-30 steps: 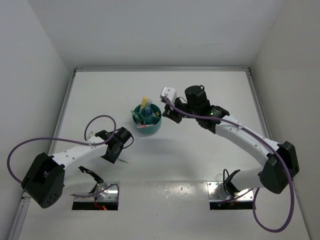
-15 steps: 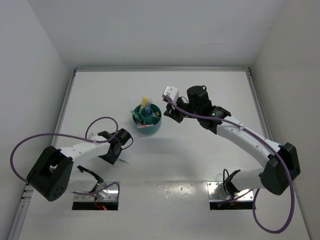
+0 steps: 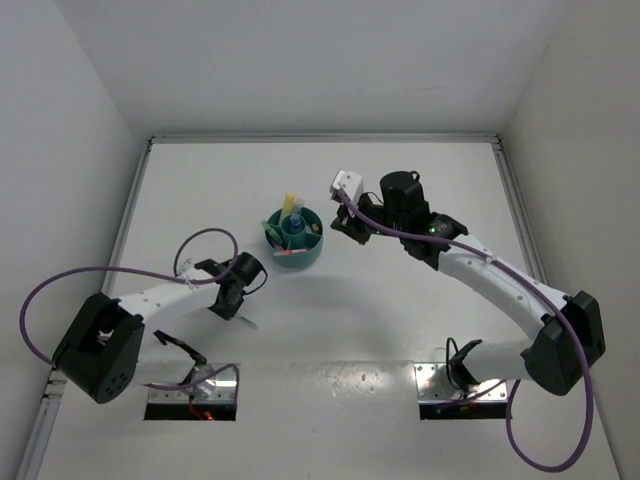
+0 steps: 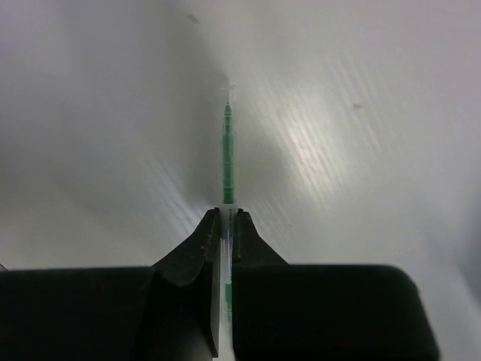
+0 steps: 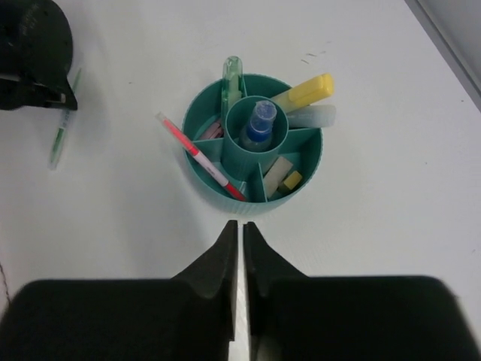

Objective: Sort the stationery into containers
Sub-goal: Pick up the pen from the center of the board, then place the pen in the storage box.

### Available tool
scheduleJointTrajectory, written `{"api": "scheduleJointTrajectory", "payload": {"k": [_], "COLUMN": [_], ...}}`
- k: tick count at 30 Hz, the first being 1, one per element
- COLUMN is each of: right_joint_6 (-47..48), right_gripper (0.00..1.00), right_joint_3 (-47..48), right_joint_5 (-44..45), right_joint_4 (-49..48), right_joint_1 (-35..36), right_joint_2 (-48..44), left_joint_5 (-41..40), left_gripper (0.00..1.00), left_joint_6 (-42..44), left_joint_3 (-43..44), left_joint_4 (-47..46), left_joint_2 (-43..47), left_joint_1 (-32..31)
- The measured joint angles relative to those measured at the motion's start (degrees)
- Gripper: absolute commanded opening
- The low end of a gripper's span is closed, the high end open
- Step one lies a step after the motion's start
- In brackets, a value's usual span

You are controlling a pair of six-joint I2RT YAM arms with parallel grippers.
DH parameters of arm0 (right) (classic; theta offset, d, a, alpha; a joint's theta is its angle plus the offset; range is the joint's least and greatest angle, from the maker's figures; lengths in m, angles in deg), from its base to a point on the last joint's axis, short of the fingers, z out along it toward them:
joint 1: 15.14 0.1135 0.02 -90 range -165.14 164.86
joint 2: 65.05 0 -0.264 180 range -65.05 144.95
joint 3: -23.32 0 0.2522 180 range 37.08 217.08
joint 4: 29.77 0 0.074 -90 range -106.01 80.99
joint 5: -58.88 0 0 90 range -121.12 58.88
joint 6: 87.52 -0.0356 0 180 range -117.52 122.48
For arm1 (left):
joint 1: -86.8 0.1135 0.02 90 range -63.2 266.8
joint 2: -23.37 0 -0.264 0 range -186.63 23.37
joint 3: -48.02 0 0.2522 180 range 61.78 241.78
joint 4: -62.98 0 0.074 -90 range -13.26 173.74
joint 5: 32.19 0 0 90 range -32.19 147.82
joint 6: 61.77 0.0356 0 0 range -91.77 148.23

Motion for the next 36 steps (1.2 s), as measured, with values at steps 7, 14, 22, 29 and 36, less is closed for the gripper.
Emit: {"api": "scheduleJointTrajectory", "payload": {"k": [7,14,22,29,36], "right_joint_6": [0.87,3.3,4.13,4.2,4.2], "right_gripper": [0.62,0.03,0.04,0.03,0.03], "right_joint_3": [-1.33,-2.6,-5.44,-5.46,-5.46], "right_joint_5": [3.04,7.76,12.33,12.52,13.92], "right_joint_4": [-0.44,-1.53,-3.8,-3.85,-3.91], "right_joint_1": [-0.07,-0.48,-1.18,-1.51,-2.16], "right_joint_2": [-0.02,-0.02,1.33,3.13,3.13], "left_joint_5": [-6.69,-18.8,-39.47,-51.91,-54.18], "left_gripper": [0.0,0.0,0.0,0.0,0.0], "left_joint_6": [15.63,32.48,39.63,39.65,39.45], "left_joint_3": [13.53,20.04,20.33,30.97,33.9], "left_joint_4": [-1.46,-11.93,-26.75,-30.77,-31.34], "left_joint_2": [6.1,9.75,4.2,-11.43,-18.14], "left_joint_1": [-6.58,-14.73,-24.79,-32.37,-31.26]}}
